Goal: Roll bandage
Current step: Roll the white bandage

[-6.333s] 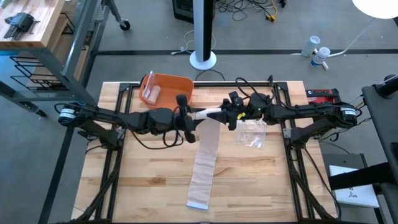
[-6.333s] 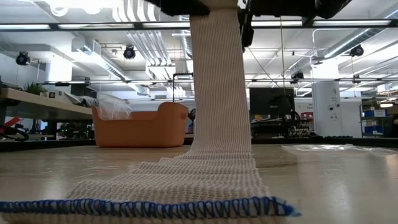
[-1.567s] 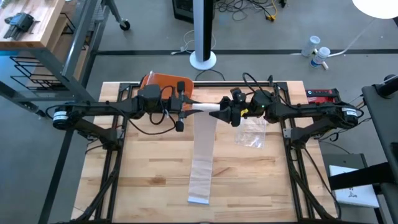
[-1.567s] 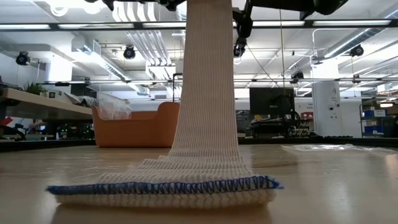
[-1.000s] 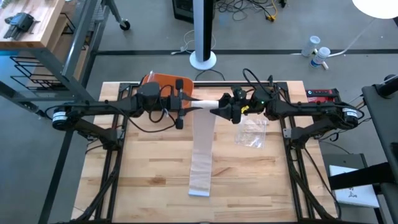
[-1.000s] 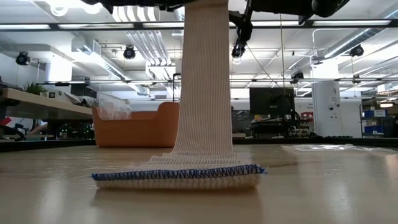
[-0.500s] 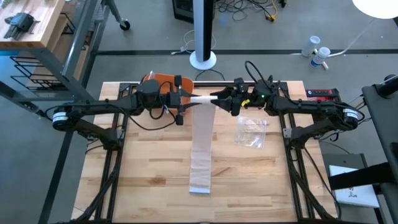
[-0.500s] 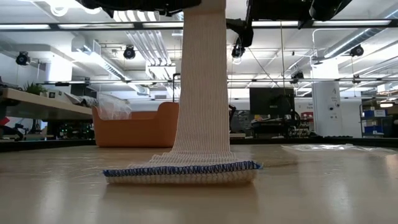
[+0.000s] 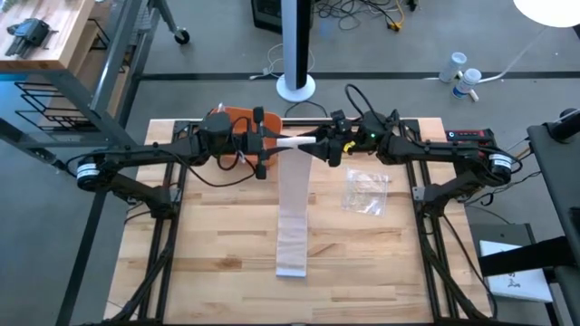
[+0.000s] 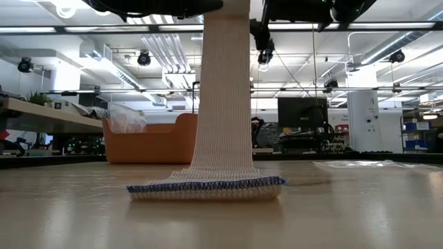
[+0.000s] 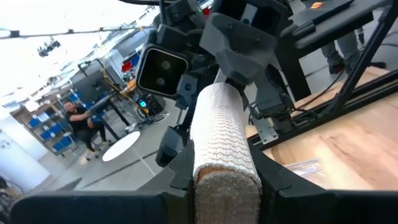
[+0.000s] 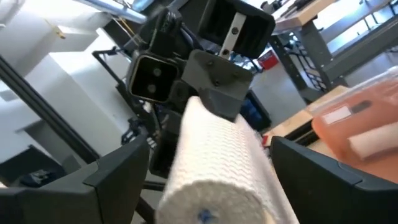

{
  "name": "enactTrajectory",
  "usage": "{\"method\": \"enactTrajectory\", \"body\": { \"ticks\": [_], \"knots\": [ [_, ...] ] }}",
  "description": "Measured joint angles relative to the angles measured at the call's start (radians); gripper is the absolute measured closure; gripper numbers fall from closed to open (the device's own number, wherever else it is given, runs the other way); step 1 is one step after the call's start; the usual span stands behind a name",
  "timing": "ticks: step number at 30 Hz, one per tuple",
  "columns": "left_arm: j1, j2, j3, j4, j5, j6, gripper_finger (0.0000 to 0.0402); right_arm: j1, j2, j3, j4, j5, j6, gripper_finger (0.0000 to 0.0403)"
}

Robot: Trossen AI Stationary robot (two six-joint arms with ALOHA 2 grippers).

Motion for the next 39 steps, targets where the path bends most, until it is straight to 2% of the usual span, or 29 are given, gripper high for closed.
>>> {"method": "enactTrajectory", "body": {
  "ticks": [5,15,28,34,39],
  "knots": [
    [0.000,0.000,0.000,-0.005,-0.002,0.052,0.0327,0.000,0.013,0.006,-0.012,-0.009,0.023,0.0077],
    [0.000,0.000,0.000,-0.005,0.017,-0.010,0.0327,0.000,0.033,0.040,-0.011,0.001,-0.065,0.0078],
    [0.003,0.000,0.000,-0.005,0.017,0.007,0.0327,0.019,0.044,0.057,-0.020,-0.068,0.066,0.0078],
    [0.006,0.000,0.000,-0.006,0.017,0.073,0.0327,0.019,0.044,0.054,-0.023,-0.069,0.132,0.0090],
    [0.006,0.000,0.000,-0.007,0.013,0.221,0.0327,0.019,0.045,0.054,-0.038,-0.069,0.198,0.0103]
  ]
}}
